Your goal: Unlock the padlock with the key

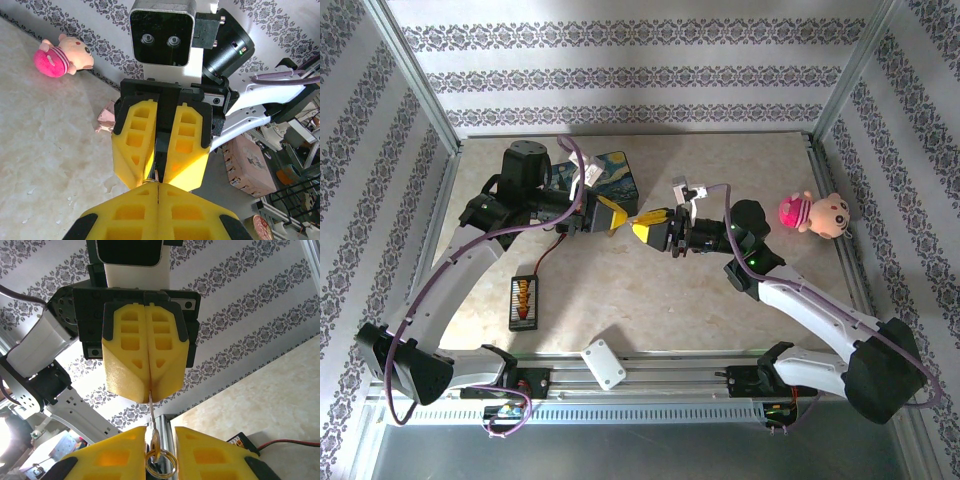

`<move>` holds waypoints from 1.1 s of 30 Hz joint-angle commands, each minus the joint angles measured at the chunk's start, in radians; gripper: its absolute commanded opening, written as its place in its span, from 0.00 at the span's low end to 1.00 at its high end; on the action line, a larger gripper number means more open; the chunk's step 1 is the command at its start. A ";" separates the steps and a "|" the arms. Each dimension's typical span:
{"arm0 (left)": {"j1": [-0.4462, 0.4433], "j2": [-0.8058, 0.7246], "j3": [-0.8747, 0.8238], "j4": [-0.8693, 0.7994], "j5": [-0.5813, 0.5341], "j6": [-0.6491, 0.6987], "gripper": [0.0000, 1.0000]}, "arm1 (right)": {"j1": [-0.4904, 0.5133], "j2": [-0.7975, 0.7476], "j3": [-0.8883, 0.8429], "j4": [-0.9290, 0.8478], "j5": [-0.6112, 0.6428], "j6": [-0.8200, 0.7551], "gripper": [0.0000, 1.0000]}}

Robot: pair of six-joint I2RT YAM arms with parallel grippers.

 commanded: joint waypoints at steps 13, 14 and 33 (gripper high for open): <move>-0.005 0.000 0.052 -0.080 -0.041 0.052 0.00 | 0.007 -0.046 -0.031 0.022 -0.004 -0.030 0.00; -0.005 0.000 0.052 -0.073 -0.040 0.048 0.00 | 0.007 -0.047 -0.032 0.021 -0.004 -0.031 0.00; -0.005 -0.064 -0.029 0.108 -0.515 -0.200 0.99 | -0.005 -0.088 -0.076 -0.119 0.174 -0.103 0.00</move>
